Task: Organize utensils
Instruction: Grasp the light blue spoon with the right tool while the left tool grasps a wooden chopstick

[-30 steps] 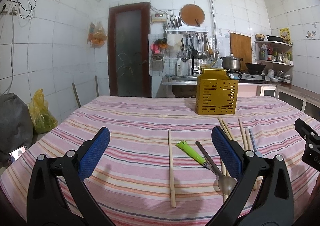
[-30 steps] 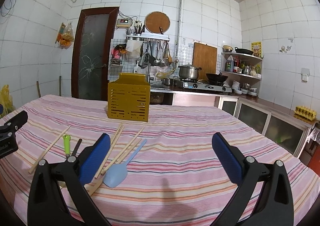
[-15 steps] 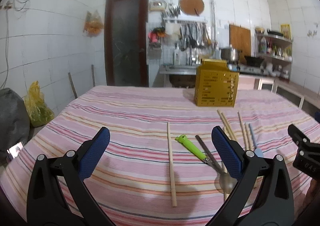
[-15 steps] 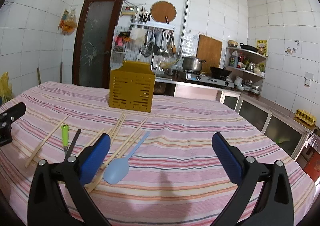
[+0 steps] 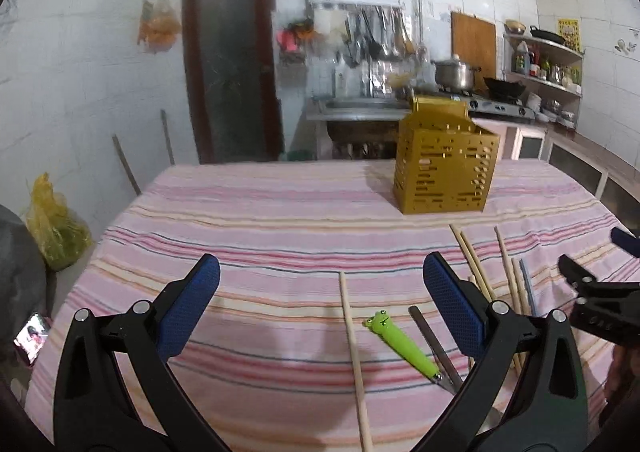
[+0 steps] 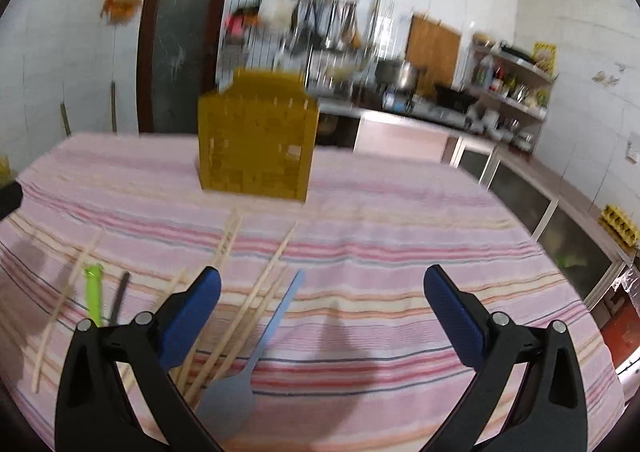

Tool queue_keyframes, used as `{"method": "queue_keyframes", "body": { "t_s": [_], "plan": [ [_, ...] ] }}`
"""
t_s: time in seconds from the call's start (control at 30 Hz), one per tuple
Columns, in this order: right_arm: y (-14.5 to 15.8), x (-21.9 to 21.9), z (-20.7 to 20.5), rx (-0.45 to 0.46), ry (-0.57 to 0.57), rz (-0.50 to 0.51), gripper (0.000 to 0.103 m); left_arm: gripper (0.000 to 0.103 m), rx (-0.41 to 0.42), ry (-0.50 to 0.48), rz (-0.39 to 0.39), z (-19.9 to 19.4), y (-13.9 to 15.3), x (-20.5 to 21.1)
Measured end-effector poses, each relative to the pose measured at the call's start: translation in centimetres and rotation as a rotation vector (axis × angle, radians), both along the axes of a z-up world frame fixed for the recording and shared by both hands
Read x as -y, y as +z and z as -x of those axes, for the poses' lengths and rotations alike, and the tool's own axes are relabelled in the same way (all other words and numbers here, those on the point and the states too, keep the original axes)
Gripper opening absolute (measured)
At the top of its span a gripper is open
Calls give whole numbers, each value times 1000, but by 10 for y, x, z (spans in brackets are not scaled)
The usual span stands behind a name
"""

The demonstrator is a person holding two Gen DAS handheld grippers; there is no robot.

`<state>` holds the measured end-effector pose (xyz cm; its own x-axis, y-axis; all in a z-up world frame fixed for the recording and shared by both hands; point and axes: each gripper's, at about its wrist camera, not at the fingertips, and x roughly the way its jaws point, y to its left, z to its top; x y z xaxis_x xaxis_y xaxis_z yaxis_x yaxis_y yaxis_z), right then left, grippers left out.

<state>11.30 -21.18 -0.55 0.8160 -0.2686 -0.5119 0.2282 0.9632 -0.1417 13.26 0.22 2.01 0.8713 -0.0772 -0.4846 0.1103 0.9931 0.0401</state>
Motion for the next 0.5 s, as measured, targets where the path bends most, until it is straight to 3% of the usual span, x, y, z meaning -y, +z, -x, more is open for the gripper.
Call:
{"method": "queue_keyframes", "body": {
  "t_s": [0.17, 0.3, 0.5],
  "plan": [
    [-20, 10, -23, -78, -63, 13, 98, 98, -87, -20, -33, -35, -19, 4],
    [-33, 20, -36, -146, -103, -26, 98, 98, -180, -9, -10, -56, -40, -1],
    [-43, 22, -52, -210, -142, -18, 94, 98, -252, -9, -50, -77, -63, 2]
  ]
}}
